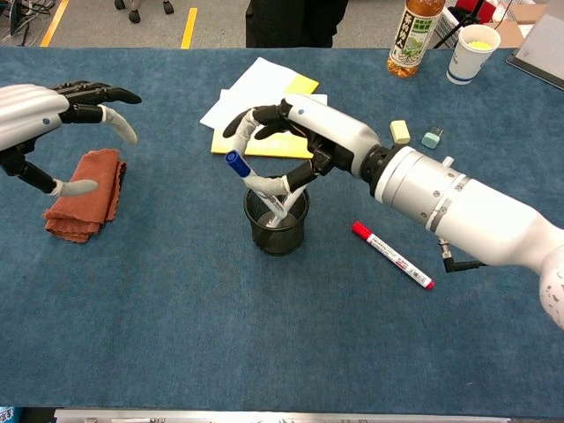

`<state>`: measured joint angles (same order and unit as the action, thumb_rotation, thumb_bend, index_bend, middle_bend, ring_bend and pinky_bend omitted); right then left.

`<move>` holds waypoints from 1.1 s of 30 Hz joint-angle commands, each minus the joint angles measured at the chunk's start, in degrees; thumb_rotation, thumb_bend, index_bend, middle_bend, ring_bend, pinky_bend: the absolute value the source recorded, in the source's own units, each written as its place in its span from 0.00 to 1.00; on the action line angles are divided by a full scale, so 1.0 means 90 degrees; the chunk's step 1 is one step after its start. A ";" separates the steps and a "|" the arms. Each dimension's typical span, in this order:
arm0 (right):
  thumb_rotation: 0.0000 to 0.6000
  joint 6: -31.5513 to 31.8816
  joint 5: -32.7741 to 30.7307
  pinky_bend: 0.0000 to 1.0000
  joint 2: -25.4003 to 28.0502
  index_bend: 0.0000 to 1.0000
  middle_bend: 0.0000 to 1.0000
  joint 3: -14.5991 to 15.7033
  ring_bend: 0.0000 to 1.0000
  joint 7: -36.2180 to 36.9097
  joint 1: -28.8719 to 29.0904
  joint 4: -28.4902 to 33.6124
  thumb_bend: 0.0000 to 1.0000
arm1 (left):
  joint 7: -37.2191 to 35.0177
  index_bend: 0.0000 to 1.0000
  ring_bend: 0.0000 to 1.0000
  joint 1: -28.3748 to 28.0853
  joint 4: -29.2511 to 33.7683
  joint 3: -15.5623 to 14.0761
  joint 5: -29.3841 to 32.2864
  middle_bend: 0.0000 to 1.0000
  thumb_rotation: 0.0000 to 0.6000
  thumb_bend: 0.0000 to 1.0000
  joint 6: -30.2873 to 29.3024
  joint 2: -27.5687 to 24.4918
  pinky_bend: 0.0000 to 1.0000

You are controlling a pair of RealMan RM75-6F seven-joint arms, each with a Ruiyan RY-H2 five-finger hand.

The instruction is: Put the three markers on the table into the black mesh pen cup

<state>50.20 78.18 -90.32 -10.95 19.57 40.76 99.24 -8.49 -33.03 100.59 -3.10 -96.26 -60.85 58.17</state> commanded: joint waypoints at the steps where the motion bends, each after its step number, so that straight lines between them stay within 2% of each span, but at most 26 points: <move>1: 1.00 0.0038 0.0191 0.14 0.0066 0.29 0.19 0.0069 0.04 0.0111 0.0015 -0.0093 0.25 | 0.0010 0.29 0.00 -0.0011 -0.0004 0.0009 0.0011 0.07 1.00 0.25 0.0019 0.0011 0.00; 7: 1.00 0.0251 0.0363 0.13 0.0176 0.24 0.17 0.0106 0.02 0.0222 -0.0051 -0.0131 0.25 | 0.0054 0.29 0.00 -0.0031 0.0011 0.0028 0.0037 0.07 1.00 0.25 0.0058 0.0033 0.00; 11: 1.00 0.0651 0.0810 0.13 0.0547 0.24 0.17 0.0191 0.02 0.0252 -0.0196 -0.0003 0.25 | 0.0074 0.29 0.00 -0.0035 0.0019 0.0040 0.0068 0.07 1.00 0.25 0.0075 0.0025 0.00; 15: 1.00 0.1162 0.1286 0.13 0.1051 0.30 0.22 0.0332 0.02 -0.0067 -0.0415 0.0066 0.25 | 0.0067 0.29 0.00 -0.0036 0.0027 0.0055 0.0088 0.07 1.00 0.25 0.0072 0.0021 0.00; 20: 1.00 0.1482 0.1739 0.15 0.1875 0.38 0.26 0.0628 0.05 -0.0495 -0.0657 0.0143 0.25 | 0.0093 0.29 0.00 -0.0053 0.0039 0.0062 0.0089 0.07 1.00 0.25 0.0102 0.0033 0.00; 26: 1.00 0.1354 0.2081 0.19 0.2621 0.42 0.27 0.1105 0.06 -0.0954 -0.0796 0.0082 0.25 | 0.0145 0.29 0.00 -0.0089 0.0081 0.0086 0.0094 0.07 1.00 0.25 0.0145 0.0073 0.00; 33: 1.00 0.1633 0.2472 0.19 0.2537 0.43 0.28 0.1482 0.06 -0.1850 -0.1106 -0.0597 0.25 | 0.0188 0.29 0.00 -0.0115 0.0099 0.0086 0.0100 0.06 1.00 0.25 0.0191 0.0095 0.00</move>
<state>63.89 99.06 -66.94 1.11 4.58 31.92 95.95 -6.82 -34.05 101.48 -2.32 -95.39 -59.14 59.02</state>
